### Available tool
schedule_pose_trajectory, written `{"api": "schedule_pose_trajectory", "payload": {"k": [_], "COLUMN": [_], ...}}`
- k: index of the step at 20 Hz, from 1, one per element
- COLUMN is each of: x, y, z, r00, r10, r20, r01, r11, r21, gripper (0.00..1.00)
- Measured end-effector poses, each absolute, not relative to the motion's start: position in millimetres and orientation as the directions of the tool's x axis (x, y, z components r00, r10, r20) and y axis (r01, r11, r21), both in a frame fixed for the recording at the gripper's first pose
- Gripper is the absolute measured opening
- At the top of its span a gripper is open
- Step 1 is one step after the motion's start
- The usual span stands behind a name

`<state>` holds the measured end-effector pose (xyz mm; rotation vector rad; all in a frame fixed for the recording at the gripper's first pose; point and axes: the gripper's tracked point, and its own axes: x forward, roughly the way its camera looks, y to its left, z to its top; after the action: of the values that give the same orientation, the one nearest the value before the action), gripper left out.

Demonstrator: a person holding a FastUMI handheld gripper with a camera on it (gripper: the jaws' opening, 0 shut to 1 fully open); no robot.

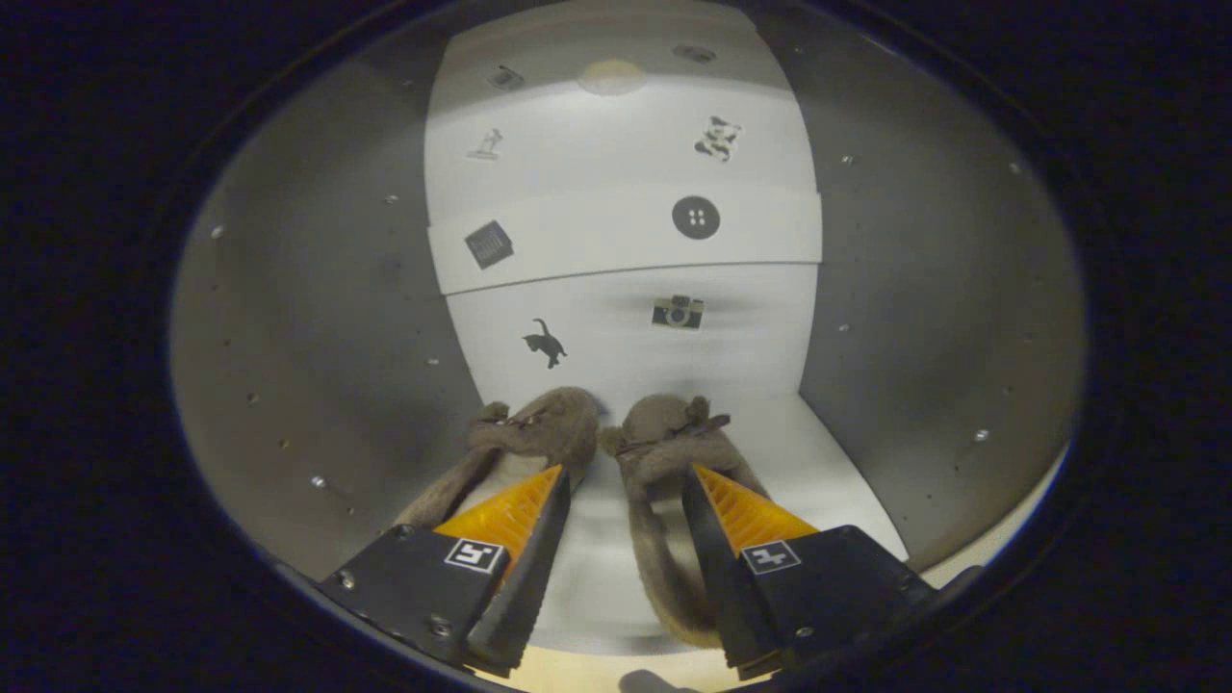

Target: Open the shoe cabinet door, grab the shoes and put them into the shoe cabinet, then close the shoe cabinet door.

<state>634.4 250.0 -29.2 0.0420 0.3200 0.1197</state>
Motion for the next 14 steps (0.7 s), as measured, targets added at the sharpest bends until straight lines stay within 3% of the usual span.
{"api": "schedule_pose_trajectory", "payload": {"k": [3,8,14], "x": [579,465,330], "y": [253,257,242], "z": [-3,31,40], "r00": [0.960,0.968,0.964], "r10": [0.154,0.211,0.251], "r20": [-0.235,-0.137,-0.083], "r01": [-0.150,-0.211,-0.252], "r11": [0.988,0.977,0.968], "r21": [0.036,0.013,0.003], "gripper": [0.76,0.99,0.99]}}
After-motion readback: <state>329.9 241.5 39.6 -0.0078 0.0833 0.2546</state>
